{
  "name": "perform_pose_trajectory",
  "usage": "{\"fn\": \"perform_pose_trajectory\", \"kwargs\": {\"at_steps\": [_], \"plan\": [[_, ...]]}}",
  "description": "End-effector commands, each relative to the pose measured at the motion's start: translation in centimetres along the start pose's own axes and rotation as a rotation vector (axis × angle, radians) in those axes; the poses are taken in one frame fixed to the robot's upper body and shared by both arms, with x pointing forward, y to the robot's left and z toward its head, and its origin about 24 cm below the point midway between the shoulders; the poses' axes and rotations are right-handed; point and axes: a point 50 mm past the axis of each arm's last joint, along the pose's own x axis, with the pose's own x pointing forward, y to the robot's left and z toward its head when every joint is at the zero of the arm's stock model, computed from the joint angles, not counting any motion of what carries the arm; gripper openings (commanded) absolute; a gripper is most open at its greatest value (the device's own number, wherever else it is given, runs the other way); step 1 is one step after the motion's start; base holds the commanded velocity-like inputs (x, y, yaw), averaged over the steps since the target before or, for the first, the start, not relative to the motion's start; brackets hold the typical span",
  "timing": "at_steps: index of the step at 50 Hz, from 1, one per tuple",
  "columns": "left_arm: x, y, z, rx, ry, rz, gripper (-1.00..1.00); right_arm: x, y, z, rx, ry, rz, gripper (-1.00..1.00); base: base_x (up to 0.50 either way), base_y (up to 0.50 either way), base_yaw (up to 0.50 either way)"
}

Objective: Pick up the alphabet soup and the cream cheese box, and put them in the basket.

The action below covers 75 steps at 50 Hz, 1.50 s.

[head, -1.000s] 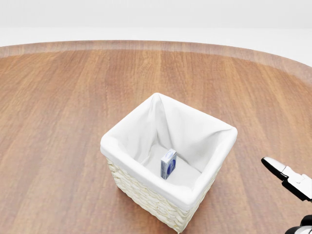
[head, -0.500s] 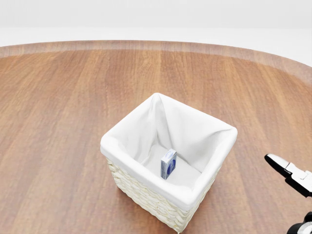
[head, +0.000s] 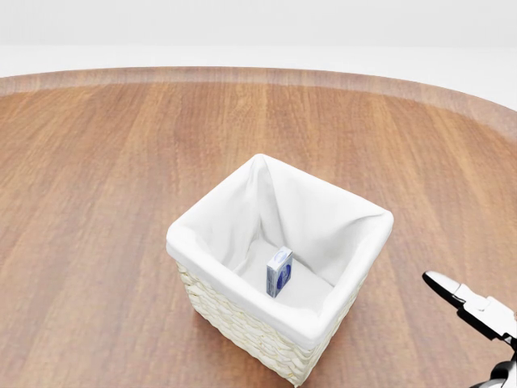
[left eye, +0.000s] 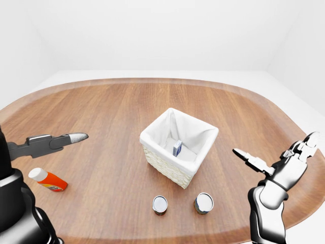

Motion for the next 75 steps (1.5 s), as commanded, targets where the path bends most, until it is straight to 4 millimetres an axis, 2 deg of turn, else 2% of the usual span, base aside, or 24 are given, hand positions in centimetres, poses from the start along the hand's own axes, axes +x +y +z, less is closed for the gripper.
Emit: {"fn": "perform_pose_trajectory", "kwargs": {"at_steps": [1,24,29,32,36,39,50,56,64,68,75], "plan": [[-0.1,-0.1,0.0,-0.016,0.003,0.001,1.0,0.2,-0.2,0.3,0.019,-0.01,-0.008,1.0,0.0,0.0,0.0],[-0.1,-0.1,0.0,-0.015,0.004,0.001,1.0,0.2,-0.2,0.3,0.019,-0.01,-0.01,1.0,0.0,0.0,0.0],[-0.1,0.1,0.0,-0.017,0.003,0.013,1.0,0.1,0.2,0.9,0.004,-0.028,0.012,1.0,0.0,0.0,0.0],[-0.1,0.1,0.0,-0.017,0.001,0.013,1.0,-0.3,0.6,0.5,-0.001,-0.025,0.034,1.0,0.0,0.0,0.0],[-0.1,0.1,0.0,-0.018,0.005,0.014,1.0,-1.4,1.3,-1.1,-0.046,0.041,0.081,1.0,0.0,0.0,0.0],[-0.1,0.1,-0.1,-0.016,0.006,0.018,1.0,-1.7,1.4,-1.2,-0.042,0.052,0.096,1.0,0.0,0.0,0.0],[-0.2,0.0,-0.1,-0.014,0.013,0.023,1.0,-3.5,2.6,0.3,-0.072,-0.018,0.26,1.0,0.0,0.0,0.0],[-0.2,0.0,0.0,-0.013,0.008,0.02,1.0,-3.7,2.2,1.8,-0.049,-0.065,0.26,1.0,0.0,0.0,0.0],[-0.2,-0.2,-0.2,-0.013,0.016,0.011,1.0,-4.4,1.9,1.5,-0.08,-0.05,0.28,1.0,0.0,0.0,0.0],[-0.2,-0.2,-0.2,-0.012,0.017,0.009,1.0,-5.5,2.1,1.4,-0.106,-0.043,0.356,1.0,0.0,0.0,0.0],[-0.2,-0.3,-0.3,-0.013,0.022,0.011,1.0,-6.2,2.1,0.1,-0.115,0.028,0.412,1.0,0.0,0.0,0.0]]}}
